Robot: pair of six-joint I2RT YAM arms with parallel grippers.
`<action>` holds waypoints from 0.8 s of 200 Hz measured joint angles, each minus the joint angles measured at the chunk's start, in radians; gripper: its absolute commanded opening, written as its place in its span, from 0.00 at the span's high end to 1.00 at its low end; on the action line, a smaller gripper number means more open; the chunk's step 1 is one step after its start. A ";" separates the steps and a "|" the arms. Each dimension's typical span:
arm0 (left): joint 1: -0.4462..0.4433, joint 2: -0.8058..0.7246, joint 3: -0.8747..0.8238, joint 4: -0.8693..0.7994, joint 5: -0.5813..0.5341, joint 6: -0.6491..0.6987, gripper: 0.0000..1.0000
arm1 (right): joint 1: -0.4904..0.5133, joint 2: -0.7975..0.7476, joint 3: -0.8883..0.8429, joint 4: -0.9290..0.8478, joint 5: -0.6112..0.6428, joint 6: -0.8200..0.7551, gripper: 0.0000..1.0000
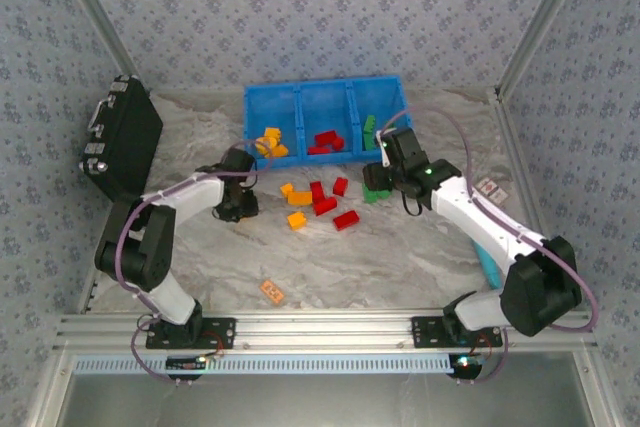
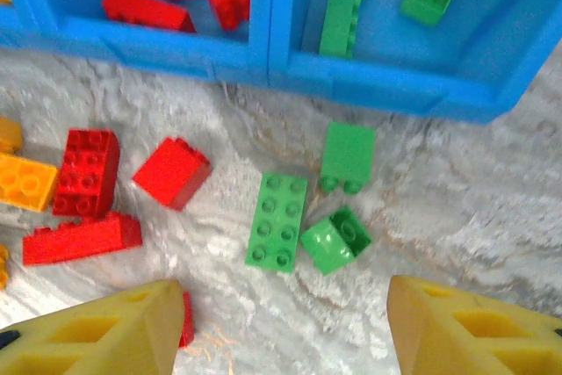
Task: Sort the legos into containers by color
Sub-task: Pick up the lego from the middle-left of the table, then place the lego in the container.
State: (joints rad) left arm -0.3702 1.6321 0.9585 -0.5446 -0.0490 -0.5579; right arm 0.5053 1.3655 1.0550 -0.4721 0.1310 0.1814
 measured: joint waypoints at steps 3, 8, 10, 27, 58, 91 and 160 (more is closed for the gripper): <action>-0.003 0.000 0.010 -0.003 -0.001 0.000 0.79 | 0.000 -0.002 -0.008 0.001 -0.002 0.006 0.35; -0.007 0.000 0.027 -0.007 0.000 0.002 0.79 | 0.000 -0.005 -0.023 0.003 -0.008 0.012 0.35; -0.009 0.000 0.035 -0.010 -0.001 0.004 0.79 | 0.000 -0.006 -0.029 0.003 -0.011 0.017 0.35; -0.022 -0.001 0.112 -0.034 -0.005 0.011 0.79 | 0.000 -0.028 -0.081 0.018 -0.027 0.045 0.35; -0.040 -0.002 0.280 -0.068 -0.022 0.024 0.79 | 0.000 -0.063 -0.157 0.046 -0.058 0.095 0.35; -0.043 0.030 0.474 -0.082 -0.037 0.053 0.79 | 0.000 -0.066 -0.204 0.093 -0.078 0.129 0.35; -0.028 0.389 0.873 -0.086 -0.079 0.128 0.79 | -0.036 -0.062 -0.226 0.140 -0.109 0.149 0.34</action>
State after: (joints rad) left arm -0.3985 2.0212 1.8317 -0.6308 -0.1280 -0.4297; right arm 0.4694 1.3033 0.8288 -0.3321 0.0219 0.3302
